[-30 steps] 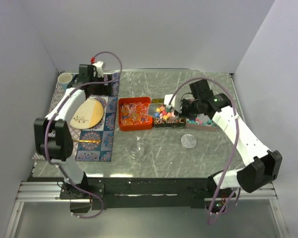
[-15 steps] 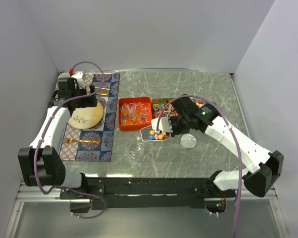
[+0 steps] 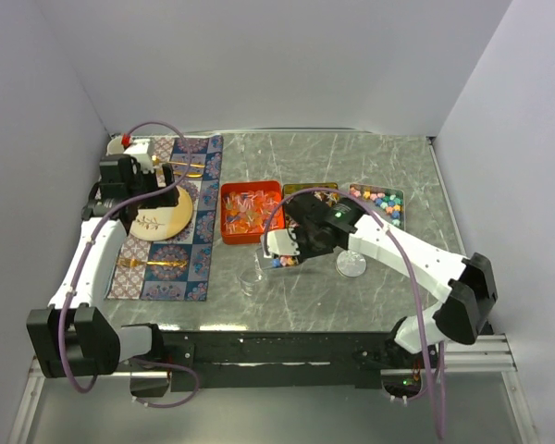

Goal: Pack the candies
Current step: Place the fake candies in the packing bottle.

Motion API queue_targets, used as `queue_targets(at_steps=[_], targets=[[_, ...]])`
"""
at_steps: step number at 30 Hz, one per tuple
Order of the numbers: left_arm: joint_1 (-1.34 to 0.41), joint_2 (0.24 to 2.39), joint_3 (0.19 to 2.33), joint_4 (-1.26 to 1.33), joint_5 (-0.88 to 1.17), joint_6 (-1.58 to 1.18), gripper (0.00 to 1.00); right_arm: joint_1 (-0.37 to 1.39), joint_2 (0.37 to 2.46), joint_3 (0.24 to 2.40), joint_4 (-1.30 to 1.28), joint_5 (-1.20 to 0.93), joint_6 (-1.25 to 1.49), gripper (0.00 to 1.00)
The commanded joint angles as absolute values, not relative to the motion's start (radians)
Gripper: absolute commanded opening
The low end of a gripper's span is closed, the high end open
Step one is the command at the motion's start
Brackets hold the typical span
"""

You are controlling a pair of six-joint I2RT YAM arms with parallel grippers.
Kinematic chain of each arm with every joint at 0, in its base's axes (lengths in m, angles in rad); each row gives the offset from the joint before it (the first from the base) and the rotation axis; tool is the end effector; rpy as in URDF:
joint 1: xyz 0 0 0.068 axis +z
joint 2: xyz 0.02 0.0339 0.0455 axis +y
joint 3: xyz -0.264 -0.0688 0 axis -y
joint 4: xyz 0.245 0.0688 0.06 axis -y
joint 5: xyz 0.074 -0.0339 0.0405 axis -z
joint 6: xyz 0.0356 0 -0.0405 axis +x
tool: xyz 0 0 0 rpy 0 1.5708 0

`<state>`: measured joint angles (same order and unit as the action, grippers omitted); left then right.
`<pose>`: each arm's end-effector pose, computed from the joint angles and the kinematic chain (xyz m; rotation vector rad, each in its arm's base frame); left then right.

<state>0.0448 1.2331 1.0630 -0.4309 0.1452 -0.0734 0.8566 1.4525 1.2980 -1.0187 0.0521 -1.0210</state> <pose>0.2742 0.0071 0.3185 -0.0451 2.1693 -0.1740 0.1865 0.2123 0.2962 -2.2081 1.6346 -0.1168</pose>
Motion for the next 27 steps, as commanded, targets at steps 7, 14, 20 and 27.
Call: queue_targets(at_steps=[7,14,20,27], targets=[[0.051,1.166,1.005,-0.365,0.187,-0.115,0.96,0.951,1.479,1.393,-1.006,0.273,-1.017,0.0],[0.054,1.166,0.991,-0.342,0.195,-0.14,0.96,1.017,1.474,1.387,-1.012,0.4,-1.062,0.0],[0.055,1.16,0.992,-0.339,0.199,-0.15,0.96,1.029,1.508,1.41,-1.037,0.472,-1.052,0.0],[0.064,1.157,0.991,-0.334,0.207,-0.163,0.96,1.048,1.526,1.443,-1.072,0.528,-1.052,0.0]])
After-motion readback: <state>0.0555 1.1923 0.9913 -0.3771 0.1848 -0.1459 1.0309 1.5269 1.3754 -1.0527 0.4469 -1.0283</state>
